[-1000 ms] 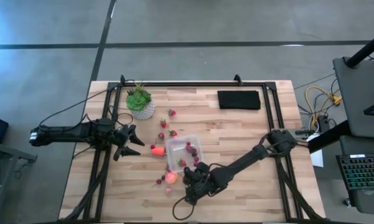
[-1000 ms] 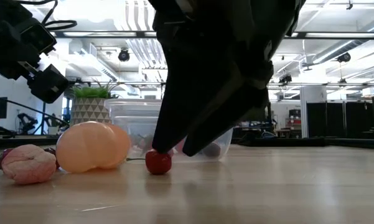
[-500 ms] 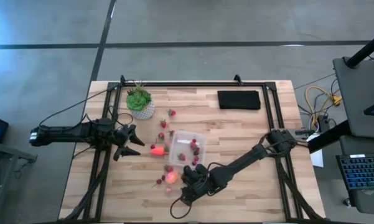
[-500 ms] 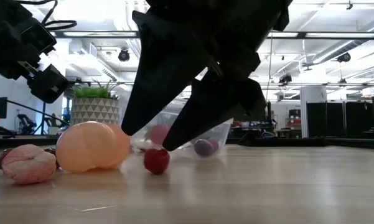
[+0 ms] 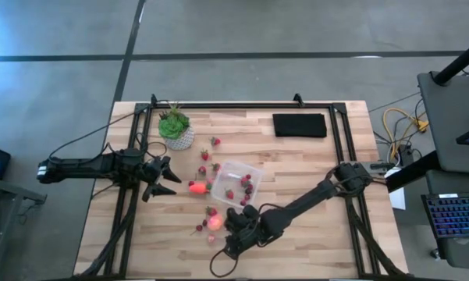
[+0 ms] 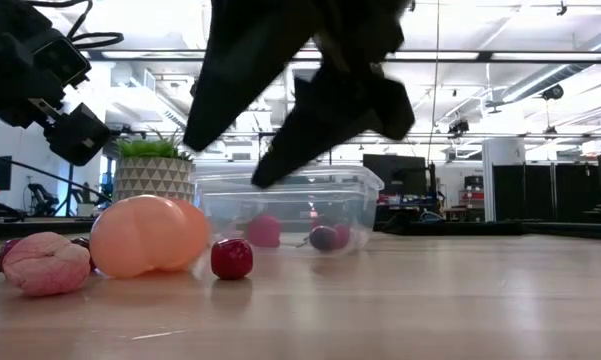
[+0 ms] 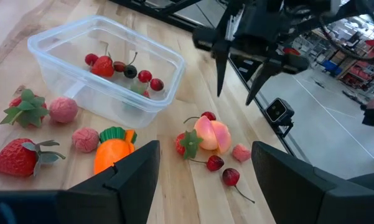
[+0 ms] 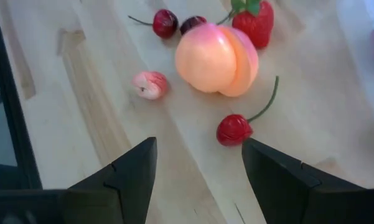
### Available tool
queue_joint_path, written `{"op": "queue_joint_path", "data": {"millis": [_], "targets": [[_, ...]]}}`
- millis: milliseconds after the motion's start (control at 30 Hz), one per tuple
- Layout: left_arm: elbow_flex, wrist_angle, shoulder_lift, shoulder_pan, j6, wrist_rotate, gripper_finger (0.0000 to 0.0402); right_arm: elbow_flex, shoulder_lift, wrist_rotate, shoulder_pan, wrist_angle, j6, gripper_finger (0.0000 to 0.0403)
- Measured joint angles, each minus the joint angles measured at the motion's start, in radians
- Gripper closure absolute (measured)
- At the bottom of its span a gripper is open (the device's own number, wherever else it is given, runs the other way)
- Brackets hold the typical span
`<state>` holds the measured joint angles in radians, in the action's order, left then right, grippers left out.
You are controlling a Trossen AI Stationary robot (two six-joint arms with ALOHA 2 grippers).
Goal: Pick and placing Produce into tupperware
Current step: Put the red cherry into the transparent container
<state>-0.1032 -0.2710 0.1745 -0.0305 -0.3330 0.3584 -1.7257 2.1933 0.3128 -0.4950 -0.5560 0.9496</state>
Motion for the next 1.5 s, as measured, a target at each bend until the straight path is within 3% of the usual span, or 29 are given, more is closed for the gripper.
{"op": "queue_joint_path", "data": {"millis": [300,533,633,733,900,1033,1500], "targets": [[0.0,0.0,0.0,0.0,0.0,0.0,0.0162,-0.184,0.018,0.026,-0.034,-0.338,-0.155,0.0175],[0.0,0.0,0.0,0.0,0.0,0.0,0.0162,-0.384,0.134,0.082,-0.063,-0.53,-0.214,0.0175],[0.0,0.0,0.001,0.0,0.0,0.0,0.0162,-0.465,0.2,0.083,-0.064,-0.546,-0.124,0.0175],[0.0,0.0,0.001,0.0,0.0,0.0,0.0162,-0.532,0.256,0.085,-0.064,-0.607,0.074,0.0175],[0.0,-0.001,0.0,0.0,0.0,0.0,0.0162,-0.608,0.31,0.196,-0.078,-0.664,0.343,0.0175],[0.0,0.0,0.0,0.0,0.0,0.0,0.0162,-0.614,0.321,0.223,-0.085,-0.656,0.499,0.0176],[0.0,0.0,0.0,0.0,0.0,0.0,0.0162,-0.61,0.371,0.228,-0.095,-0.599,0.452,0.0176]]}}
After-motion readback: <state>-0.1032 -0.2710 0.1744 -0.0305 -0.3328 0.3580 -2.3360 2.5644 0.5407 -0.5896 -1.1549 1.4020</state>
